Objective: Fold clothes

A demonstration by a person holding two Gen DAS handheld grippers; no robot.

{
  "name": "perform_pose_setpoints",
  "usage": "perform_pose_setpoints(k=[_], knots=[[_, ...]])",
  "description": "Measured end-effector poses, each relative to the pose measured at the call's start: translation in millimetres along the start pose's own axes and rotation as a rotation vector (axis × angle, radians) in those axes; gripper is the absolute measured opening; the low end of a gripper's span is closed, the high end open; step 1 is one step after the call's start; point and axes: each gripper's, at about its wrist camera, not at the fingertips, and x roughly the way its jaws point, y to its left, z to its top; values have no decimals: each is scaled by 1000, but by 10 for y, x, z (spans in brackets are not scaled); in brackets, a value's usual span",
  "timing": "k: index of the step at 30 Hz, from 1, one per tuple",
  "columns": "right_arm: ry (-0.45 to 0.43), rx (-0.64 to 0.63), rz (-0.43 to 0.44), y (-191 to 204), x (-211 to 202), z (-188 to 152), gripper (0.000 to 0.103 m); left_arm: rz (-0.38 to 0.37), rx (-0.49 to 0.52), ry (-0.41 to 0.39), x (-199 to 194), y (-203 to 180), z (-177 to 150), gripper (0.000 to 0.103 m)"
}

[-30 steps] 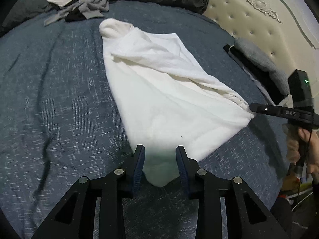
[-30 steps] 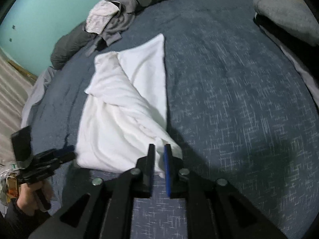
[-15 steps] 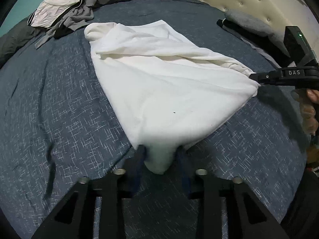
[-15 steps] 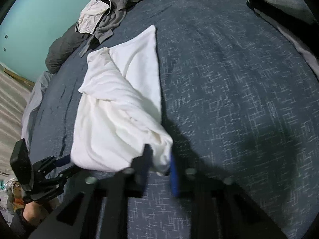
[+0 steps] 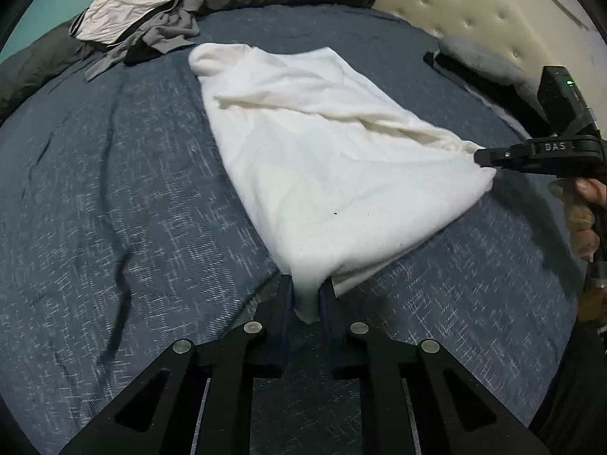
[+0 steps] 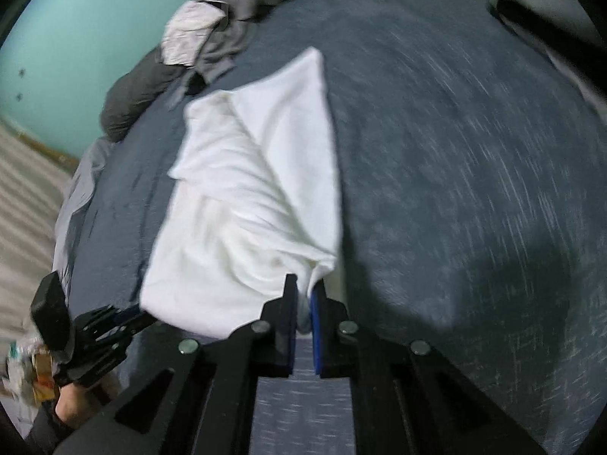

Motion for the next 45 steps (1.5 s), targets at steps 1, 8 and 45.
perform_pose_setpoints(k=[1,8,45], knots=[[10,10,-7,-72,25,-45,6,-4,0,2,20,-8,4,14],[0,26,-33,-246,-131,-96,15,-45,-41,-2,37,50,7,15],[27,-616,-162,2080,1217,958,26,-47,-362,-168,-214,1274,-50,46]])
